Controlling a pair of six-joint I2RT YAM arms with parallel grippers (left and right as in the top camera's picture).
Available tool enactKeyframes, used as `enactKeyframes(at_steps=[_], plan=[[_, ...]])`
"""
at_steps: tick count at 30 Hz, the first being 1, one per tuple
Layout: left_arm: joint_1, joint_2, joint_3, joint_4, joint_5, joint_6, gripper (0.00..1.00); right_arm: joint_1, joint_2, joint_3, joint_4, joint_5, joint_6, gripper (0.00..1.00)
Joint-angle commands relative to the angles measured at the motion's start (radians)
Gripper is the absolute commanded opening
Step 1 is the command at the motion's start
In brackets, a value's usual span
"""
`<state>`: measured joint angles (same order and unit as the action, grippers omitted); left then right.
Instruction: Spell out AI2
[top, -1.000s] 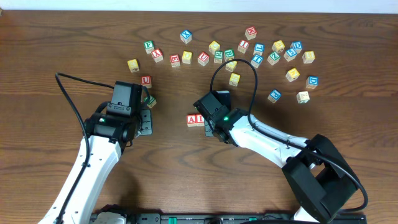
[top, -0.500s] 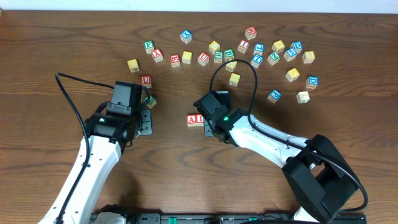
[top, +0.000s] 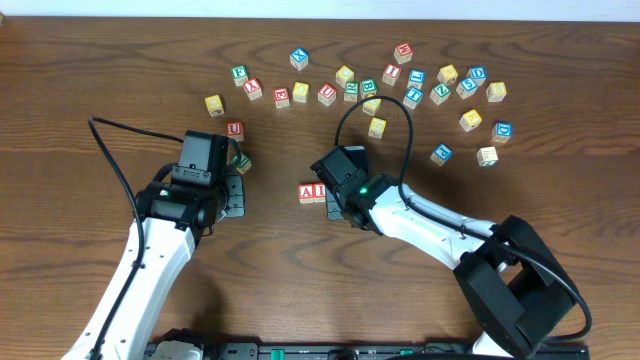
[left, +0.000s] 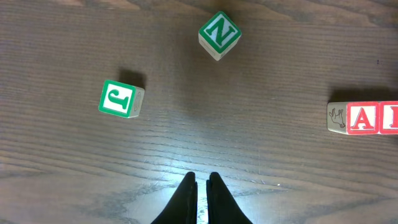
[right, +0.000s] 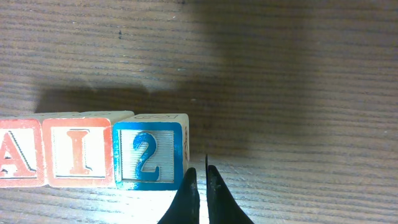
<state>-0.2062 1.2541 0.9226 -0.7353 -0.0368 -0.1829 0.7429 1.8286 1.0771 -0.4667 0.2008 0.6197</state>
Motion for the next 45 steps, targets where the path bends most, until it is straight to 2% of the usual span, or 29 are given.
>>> enactKeyframes(at_steps=[1, 10, 20, 32, 38, 45], plan=[[0.005, 0.005, 0.026, -0.001, -0.016, 0.003, 0.08, 0.001, 0.004, 0.002, 0.002, 0.006, -0.012, 0.01], [0.005, 0.005, 0.026, -0.001, -0.017, 0.003, 0.08, -0.005, 0.004, 0.002, -0.035, 0.101, -0.004, 0.01], [0.005, 0.005, 0.026, 0.000, -0.017, 0.003, 0.08, -0.050, -0.024, 0.003, -0.047, 0.104, -0.009, 0.01], [0.005, 0.005, 0.026, 0.000, -0.029, 0.006, 0.08, -0.064, -0.293, 0.004, -0.123, 0.124, -0.086, 0.01], [0.005, 0.005, 0.026, 0.000, -0.029, 0.006, 0.08, -0.064, -0.420, 0.004, -0.216, 0.193, -0.086, 0.01], [0.005, 0.005, 0.026, 0.000, -0.029, 0.006, 0.08, -0.088, -0.487, 0.004, -0.361, 0.213, -0.087, 0.01]])
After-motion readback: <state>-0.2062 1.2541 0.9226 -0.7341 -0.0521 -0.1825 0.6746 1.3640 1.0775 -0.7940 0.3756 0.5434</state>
